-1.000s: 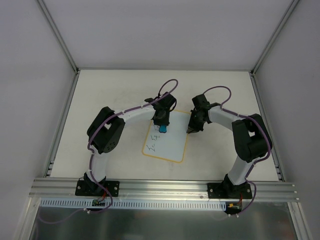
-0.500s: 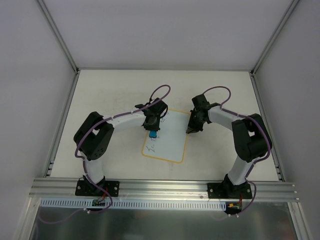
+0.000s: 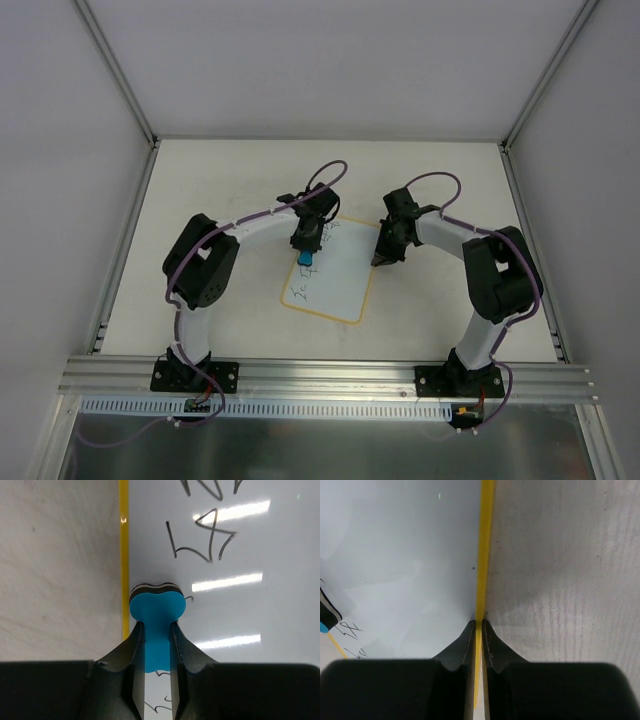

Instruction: Erase the whiteboard

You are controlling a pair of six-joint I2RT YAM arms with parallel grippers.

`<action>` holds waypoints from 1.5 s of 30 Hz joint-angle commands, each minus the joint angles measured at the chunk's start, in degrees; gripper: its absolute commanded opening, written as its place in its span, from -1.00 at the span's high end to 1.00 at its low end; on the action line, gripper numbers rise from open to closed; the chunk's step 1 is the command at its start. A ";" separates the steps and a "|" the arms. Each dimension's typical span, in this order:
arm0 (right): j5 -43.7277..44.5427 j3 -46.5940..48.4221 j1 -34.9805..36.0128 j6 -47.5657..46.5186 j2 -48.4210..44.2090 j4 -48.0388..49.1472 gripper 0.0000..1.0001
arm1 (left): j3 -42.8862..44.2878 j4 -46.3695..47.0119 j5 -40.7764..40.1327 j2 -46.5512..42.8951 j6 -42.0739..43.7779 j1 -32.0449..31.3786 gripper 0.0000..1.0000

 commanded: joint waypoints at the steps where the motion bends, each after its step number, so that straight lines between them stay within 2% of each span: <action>1: 4.30 -0.48 0.60 -2.36 3.54 -2.97 0.85 | 5.10 -0.68 3.06 5.44 3.30 -0.66 1.00; 6: 4.12 0.05 0.60 -1.92 4.15 -3.06 0.85 | 11.00 -0.76 5.52 9.58 4.27 -3.56 1.00; 12: 4.64 0.05 0.60 -0.60 4.33 -3.06 0.86 | 9.16 -0.85 4.30 10.47 3.83 -4.18 1.00; 16: 5.53 -0.57 0.60 -0.08 4.15 -3.06 0.86 | 4.68 -0.76 2.02 6.18 2.17 -0.68 1.00; 22: 7.11 -1.18 0.60 0.72 4.33 -3.58 0.86 | -1.74 -0.68 1.67 1.34 1.11 8.73 1.00; 26: 7.64 -1.27 0.60 1.42 4.59 -4.28 0.86 | -4.37 -0.76 -1.50 -1.13 2.69 9.53 1.00; 30: 7.64 -0.57 0.60 2.04 5.21 -4.55 0.86 | -4.56 -0.59 2.27 -3.24 2.08 9.53 1.00; 37: 6.59 2.51 0.60 -0.51 4.77 -5.78 0.86 | -6.75 -0.59 3.24 -14.73 0.50 6.64 1.00; 40: 4.74 3.12 0.60 -1.13 4.86 -6.13 0.86 | -10.79 -0.68 3.85 -17.82 -4.15 4.00 1.00; 45: 3.95 3.30 0.95 -0.87 5.12 -4.82 0.85 | -13.09 -0.33 1.49 -16.43 -8.73 -2.50 1.00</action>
